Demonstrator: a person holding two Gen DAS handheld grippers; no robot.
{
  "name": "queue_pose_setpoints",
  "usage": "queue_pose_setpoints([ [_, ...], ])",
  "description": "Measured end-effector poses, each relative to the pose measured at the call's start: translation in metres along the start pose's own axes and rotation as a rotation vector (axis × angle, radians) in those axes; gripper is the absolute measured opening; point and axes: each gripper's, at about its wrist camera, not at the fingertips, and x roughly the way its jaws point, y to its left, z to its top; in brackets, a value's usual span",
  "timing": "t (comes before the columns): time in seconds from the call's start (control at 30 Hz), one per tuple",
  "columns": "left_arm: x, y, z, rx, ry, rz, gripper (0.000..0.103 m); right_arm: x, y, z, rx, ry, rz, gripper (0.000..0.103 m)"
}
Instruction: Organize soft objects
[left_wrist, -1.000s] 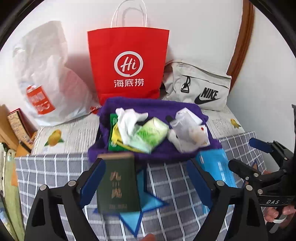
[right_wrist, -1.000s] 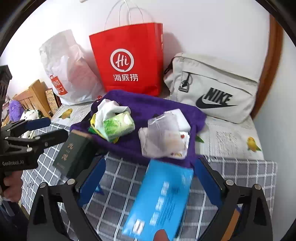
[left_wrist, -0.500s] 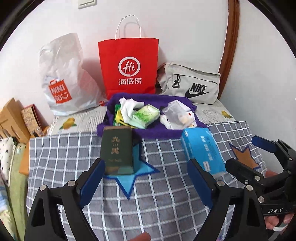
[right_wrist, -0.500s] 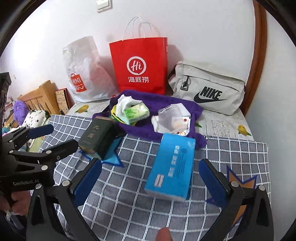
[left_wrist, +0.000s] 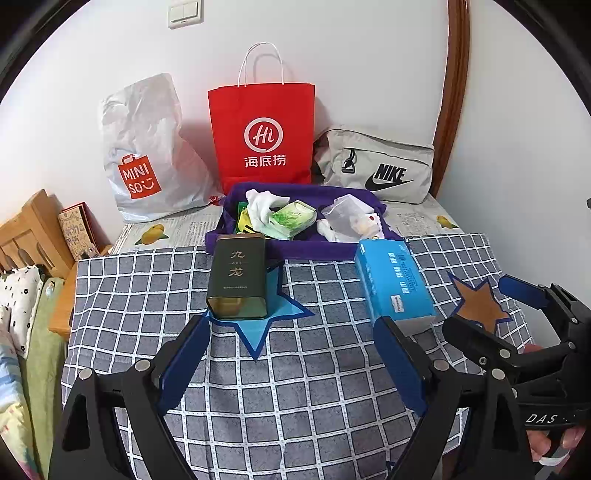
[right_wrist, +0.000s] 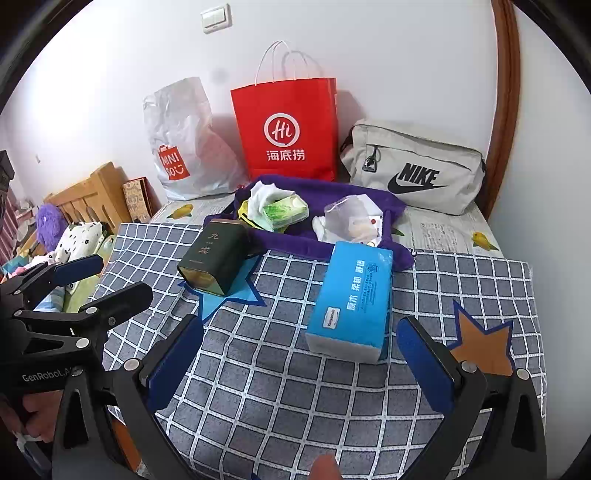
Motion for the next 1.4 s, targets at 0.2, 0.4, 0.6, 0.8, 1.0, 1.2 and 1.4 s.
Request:
queue_pose_setpoints([
  [0.2,-0.0044,-0.0026,-0.0017,-0.009,-0.006,0.008,0.090,-0.0079,-0.0010,-0.0034,-0.002,-0.010,-0.018,0.103],
  [0.4,-0.0070,-0.0034,-0.0011,-0.011,-0.010,0.011,0.090,-0.0103,-0.0019,-0.0041,0.000,-0.016,-0.014,0.103],
  [0.6,-0.0082,-0.0024,-0.0019,-0.015,-0.007,0.014,0.090,-0.0106,-0.0015,-0.0050,0.001,-0.015,-0.009,0.103],
  [0.8,-0.0091,-0.0025,-0.0025,-0.016,-0.003,0.018,0.090,-0.0109,-0.0015,-0.0058,0.000,-0.014,-0.009,0.103],
  [1.0,-0.0083,-0.0018,-0.0026,-0.016,0.000,0.022,0.090,-0.0100,-0.0009,-0.0070,0.001,-0.009,-0.005,0.103],
  [1.2,-0.0079,-0.0010,-0.0025,-0.017,0.003,0.024,0.090,-0.0079,-0.0019,-0.0071,-0.002,-0.004,-0.005,0.103],
  [1.4,-0.0073,-0.0006,-0.0030,-0.016,0.001,0.026,0.090,-0.0080,-0.0021,-0.0071,-0.001,-0.003,-0.002,0.103],
])
